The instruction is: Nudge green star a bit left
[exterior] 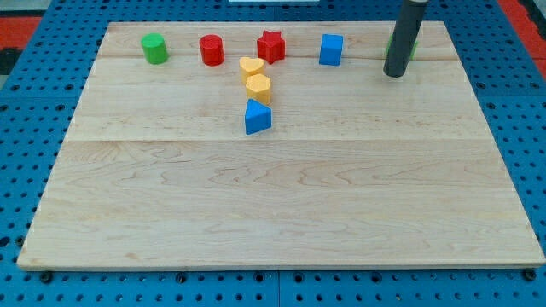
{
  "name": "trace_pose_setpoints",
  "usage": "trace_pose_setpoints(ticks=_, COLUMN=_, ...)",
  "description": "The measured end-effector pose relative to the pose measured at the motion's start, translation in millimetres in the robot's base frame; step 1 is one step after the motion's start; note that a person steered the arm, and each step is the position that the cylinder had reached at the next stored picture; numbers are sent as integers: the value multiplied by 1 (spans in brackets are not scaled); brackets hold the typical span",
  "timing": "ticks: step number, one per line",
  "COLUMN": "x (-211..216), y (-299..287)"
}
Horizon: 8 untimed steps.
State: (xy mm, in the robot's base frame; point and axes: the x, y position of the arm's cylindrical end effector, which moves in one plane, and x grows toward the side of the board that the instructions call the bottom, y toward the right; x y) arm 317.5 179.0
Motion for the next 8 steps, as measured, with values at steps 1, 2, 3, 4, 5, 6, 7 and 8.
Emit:
trace_pose_setpoints(ticks=1, x=0, y=0)
trace_pose_setpoints(ticks=2, x=0, y=28)
trace_pose_setpoints(ticks=3, x=0, y=84)
trace_pose_setpoints(ticks=4, x=0, y=84)
trace_pose_setpoints(ticks=5, x=-10, y=86)
trace_pose_setpoints(ticks=6, x=-35, y=102)
trace_pose_setpoints(ticks=7, x=-49, y=103)
trace_pose_setpoints(ticks=8, x=-56, y=103)
